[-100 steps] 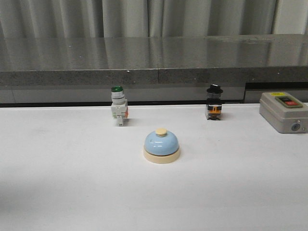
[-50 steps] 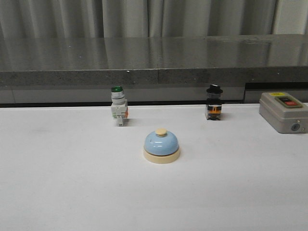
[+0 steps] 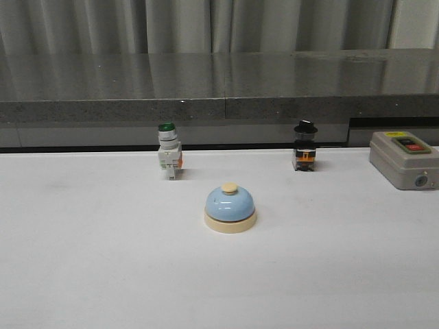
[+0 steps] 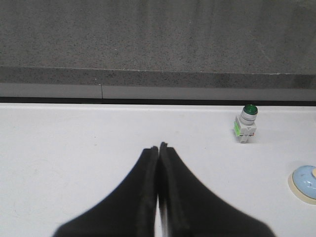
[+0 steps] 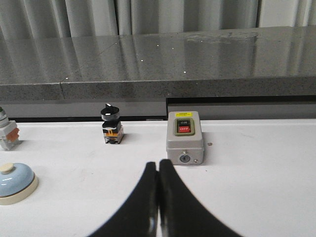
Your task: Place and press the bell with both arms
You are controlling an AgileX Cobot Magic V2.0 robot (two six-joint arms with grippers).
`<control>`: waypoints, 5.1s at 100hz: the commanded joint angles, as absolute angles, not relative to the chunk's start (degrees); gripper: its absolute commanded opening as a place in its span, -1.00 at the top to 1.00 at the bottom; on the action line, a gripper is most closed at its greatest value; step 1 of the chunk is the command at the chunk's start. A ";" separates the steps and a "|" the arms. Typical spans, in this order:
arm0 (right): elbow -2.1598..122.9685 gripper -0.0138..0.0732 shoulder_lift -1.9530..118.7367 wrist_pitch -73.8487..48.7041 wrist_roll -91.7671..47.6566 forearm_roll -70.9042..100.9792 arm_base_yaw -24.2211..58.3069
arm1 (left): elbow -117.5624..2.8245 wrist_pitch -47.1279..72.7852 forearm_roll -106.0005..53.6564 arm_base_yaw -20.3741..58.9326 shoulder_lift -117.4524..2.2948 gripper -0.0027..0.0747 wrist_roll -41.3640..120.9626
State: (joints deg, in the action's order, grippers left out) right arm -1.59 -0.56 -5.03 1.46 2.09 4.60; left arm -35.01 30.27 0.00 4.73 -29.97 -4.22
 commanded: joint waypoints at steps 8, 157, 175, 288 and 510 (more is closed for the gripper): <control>-0.72 0.82 -1.68 -0.34 1.23 2.02 4.60 | -36.50 26.21 0.00 4.68 -30.11 0.98 -4.72; -0.72 0.82 -1.68 -0.34 1.23 2.02 4.60 | 2.36 -1.04 2.59 4.68 1.88 0.98 -4.72; -0.72 0.82 -1.68 -0.34 1.23 2.02 4.60 | 2.36 -1.04 2.59 4.68 1.88 0.98 -4.72; 34.64 0.82 23.50 -34.08 1.10 2.02 4.60 | 2.36 -1.04 2.59 4.68 1.88 0.98 -4.72; 86.26 0.82 111.58 -45.08 -7.97 15.78 29.09 | 2.36 -1.04 2.59 4.68 1.88 0.98 -4.72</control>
